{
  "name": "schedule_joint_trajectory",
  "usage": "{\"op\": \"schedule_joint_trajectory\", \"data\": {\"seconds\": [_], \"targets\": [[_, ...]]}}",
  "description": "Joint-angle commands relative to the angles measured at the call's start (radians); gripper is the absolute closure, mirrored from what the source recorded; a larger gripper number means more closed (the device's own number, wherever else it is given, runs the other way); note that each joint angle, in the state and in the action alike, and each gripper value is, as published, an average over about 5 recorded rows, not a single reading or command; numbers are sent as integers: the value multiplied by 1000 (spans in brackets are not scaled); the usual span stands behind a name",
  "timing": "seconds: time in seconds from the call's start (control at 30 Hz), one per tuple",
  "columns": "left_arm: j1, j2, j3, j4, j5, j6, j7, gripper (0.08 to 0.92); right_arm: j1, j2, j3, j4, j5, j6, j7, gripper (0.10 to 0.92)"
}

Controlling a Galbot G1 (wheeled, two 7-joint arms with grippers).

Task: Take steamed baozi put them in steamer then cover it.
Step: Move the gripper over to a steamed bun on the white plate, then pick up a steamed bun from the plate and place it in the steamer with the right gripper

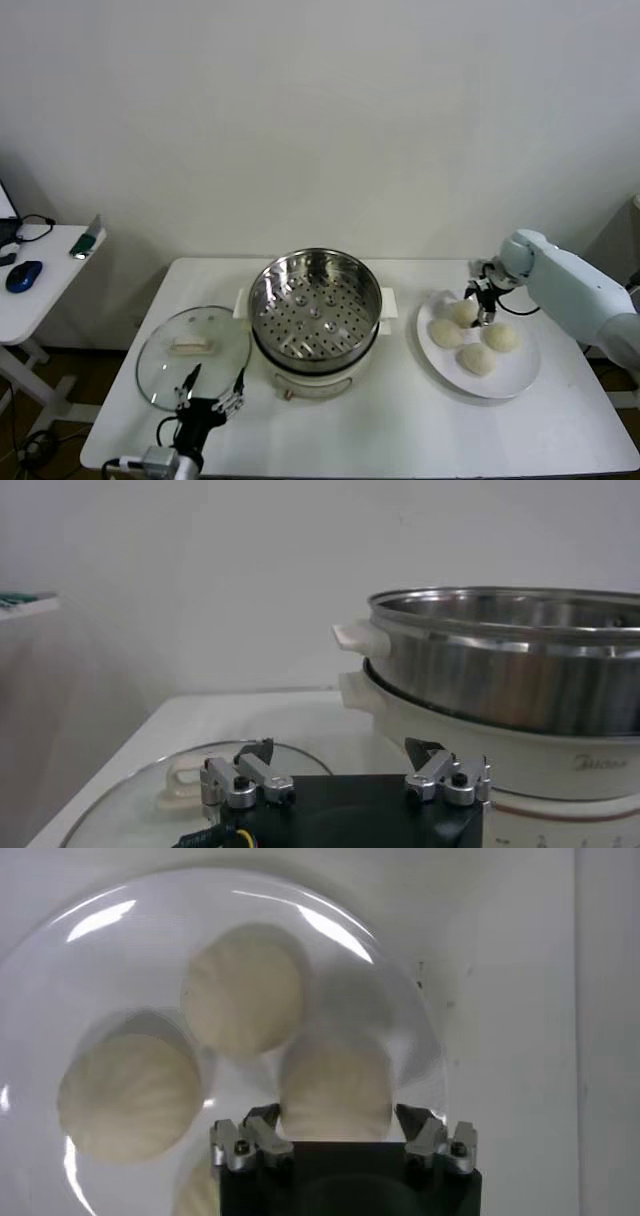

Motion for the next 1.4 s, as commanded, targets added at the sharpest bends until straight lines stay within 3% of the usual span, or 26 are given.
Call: {"op": "schedule_joint_trajectory", "data": {"seconds": [0.03, 0.4, 0.7, 0.97, 1.2, 1.4], "targets": [[0, 2, 1, -2, -2, 3, 0, 177, -4, 10, 18, -14, 1, -1, 5, 293], [3, 3, 2, -6, -1, 5, -1, 177, 56, -49, -67, 99, 48, 8, -11, 312], [1, 3, 4, -11, -2, 8, -3, 177, 494, -148, -444, 437, 217, 85, -26, 313], [-6, 1, 8, -7, 1, 10, -8, 177, 925, -35, -721, 747, 337, 282, -9, 313], [-15, 1, 5, -10, -4, 11, -10, 177, 907, 102, -685, 905, 231, 440, 13, 311], [-20, 2, -3, -16, -10, 11, -11, 177, 767, 208, -631, 826, 46, 498, 50, 312]]}}
